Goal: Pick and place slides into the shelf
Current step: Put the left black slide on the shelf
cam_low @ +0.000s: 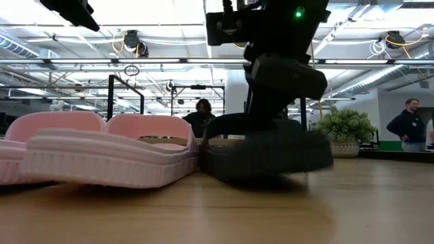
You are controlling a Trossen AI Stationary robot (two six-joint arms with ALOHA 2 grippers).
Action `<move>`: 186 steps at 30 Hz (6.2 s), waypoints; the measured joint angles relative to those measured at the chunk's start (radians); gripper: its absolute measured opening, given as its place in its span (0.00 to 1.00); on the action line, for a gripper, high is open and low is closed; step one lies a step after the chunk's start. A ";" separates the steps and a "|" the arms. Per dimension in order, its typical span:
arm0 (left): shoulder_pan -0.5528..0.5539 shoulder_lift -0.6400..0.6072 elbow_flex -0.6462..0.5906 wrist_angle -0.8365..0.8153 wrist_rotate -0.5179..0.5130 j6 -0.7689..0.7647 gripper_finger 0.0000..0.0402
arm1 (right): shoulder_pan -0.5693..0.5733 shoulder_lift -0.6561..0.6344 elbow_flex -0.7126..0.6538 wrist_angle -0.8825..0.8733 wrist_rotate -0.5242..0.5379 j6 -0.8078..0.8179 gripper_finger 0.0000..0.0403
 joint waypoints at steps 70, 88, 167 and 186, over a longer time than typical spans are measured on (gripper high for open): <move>0.000 0.000 0.000 0.010 -0.219 -0.042 0.06 | -0.598 0.003 0.045 0.207 0.212 -0.654 0.00; 0.000 0.000 0.000 0.068 -0.228 -0.044 0.06 | -0.620 -0.036 0.042 0.311 0.282 -0.747 0.00; 0.000 0.000 0.000 0.070 -0.227 -0.017 0.06 | -0.640 -0.053 -0.004 0.180 0.266 -0.624 0.00; 0.000 0.000 0.000 0.070 -0.227 -0.014 0.06 | -0.641 -0.056 -0.004 0.124 0.260 -0.594 0.00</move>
